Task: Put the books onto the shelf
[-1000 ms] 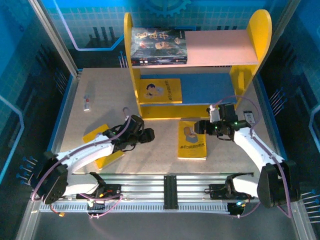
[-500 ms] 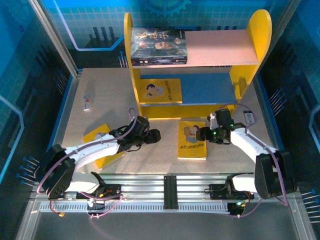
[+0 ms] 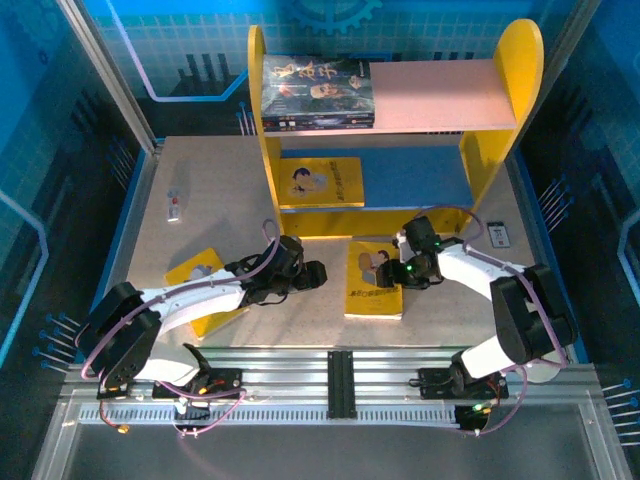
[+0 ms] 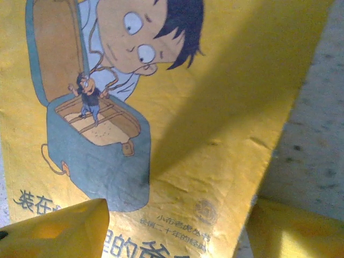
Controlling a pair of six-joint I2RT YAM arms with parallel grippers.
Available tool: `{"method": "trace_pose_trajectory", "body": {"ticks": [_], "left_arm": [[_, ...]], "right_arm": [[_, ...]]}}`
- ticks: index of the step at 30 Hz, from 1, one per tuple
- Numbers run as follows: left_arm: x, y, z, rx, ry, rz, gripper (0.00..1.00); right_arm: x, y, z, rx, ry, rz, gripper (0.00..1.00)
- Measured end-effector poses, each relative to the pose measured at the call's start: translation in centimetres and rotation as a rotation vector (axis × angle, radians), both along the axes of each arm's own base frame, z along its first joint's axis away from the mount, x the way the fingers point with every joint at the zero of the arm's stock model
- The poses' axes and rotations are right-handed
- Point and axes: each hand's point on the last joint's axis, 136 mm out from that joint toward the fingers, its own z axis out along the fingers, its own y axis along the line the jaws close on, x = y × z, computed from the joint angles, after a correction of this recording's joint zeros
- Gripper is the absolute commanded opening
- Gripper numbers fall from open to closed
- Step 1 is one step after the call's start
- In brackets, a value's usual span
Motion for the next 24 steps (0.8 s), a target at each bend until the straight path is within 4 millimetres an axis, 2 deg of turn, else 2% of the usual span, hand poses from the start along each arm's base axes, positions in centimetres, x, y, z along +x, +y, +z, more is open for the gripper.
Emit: {"method": "trace_pose_trajectory", "body": {"ticks": [7, 14, 21, 24], "left_arm": [[-0.1, 0.1, -0.1, 0.005, 0.003, 0.001, 0.72], [-0.3, 0.4, 0.0, 0.012, 0.002, 0.005, 0.72], [-0.3, 0.5, -0.2, 0.016, 0.004, 0.006, 0.72], [-0.3, 0.5, -0.8, 0.028, 0.018, 0.005, 0.73]], "right_arm": [[0.3, 3.1, 0.0, -0.005, -0.005, 0.035, 0.68], [0.4, 3.8, 0.3, 0.027, -0.008, 0.047, 0.69], [1.1, 3.6, 2.4, 0.06, -0.067, 0.039, 0.69], [1.0, 3.6, 2.4, 0.059, -0.068, 0.04, 0.69]]}}
